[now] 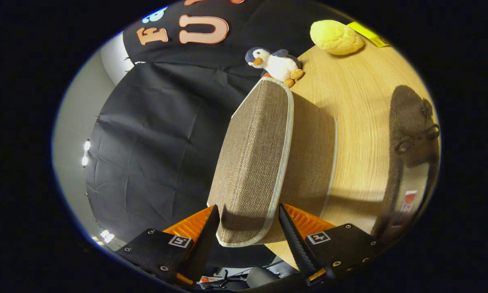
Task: Open the storage box then place both shoes into the box .Put the left shoe in first, then the right shoe, with the right side of both shoes facing outward in a uniform manner.
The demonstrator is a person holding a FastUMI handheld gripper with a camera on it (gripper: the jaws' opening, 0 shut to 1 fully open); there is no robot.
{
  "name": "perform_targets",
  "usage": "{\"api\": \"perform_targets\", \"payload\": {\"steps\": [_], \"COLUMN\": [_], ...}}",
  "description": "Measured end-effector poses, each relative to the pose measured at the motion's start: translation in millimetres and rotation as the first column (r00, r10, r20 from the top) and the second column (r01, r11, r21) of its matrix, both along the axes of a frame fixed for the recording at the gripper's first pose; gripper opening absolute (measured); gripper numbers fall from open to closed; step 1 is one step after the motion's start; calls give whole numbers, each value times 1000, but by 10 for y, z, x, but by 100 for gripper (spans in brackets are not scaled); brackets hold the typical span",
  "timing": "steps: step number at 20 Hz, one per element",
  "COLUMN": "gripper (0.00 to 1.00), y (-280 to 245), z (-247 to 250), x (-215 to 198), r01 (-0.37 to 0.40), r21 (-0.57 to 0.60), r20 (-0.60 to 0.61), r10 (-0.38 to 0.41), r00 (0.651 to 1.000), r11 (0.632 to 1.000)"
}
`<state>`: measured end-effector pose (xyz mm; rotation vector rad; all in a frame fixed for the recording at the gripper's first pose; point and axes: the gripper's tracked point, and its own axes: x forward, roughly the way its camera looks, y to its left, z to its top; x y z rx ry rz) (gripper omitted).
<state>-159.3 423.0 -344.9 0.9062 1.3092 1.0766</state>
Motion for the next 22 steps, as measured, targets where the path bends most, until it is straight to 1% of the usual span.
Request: {"api": "perform_targets", "payload": {"steps": [1, 2, 3, 5, 7, 9, 10, 11, 12, 13, 14, 15, 16, 17, 19, 20, 21, 22], "gripper": [81, 78, 72, 65, 63, 59, 55, 46, 46, 44, 40, 30, 27, 19, 14, 13, 9, 8], "y": [8, 1, -9, -39, -125, -202, -244, -263, -268, -256, -221, -233, -203, -157, -44, 26, 80, 150], "z": [-4, -2, 39, 103, 123, 210, 284, 334, 349, 456, 539, 592, 595, 604, 645, 724, 854, 978], "x": [-15, -31, -26, -2, 35, 104, 153, 164, 160, 173, 258, 313, 351, 361, 389, 417, 457, 495], "r01": [5, 4, 5, 15, 30, 72, 96, 104, 101, 112, 154, 177, 191, 191, 186, 187, 194, 197], "r21": [9, 16, 25, 15, -7, 3, 26, 25, 18, 52, 75, 79, 62, 49, 29, 41, 63, 84], "r20": [-16, -28, -44, -60, -63, -64, -53, -46, -51, -60, -54, -43, -35, -28, -33, -38, -39, -50], "r10": [-5, -4, -4, -14, -30, -72, -94, -103, -100, -109, -150, -174, -189, -189, -185, -185, -192, -193], "r00": [1000, 1000, 999, 998, 998, 995, 994, 994, 994, 992, 987, 984, 981, 982, 982, 982, 981, 980], "r11": [1000, 1000, 1000, 1000, 1000, 997, 995, 994, 995, 992, 985, 981, 980, 980, 982, 982, 979, 977]}}
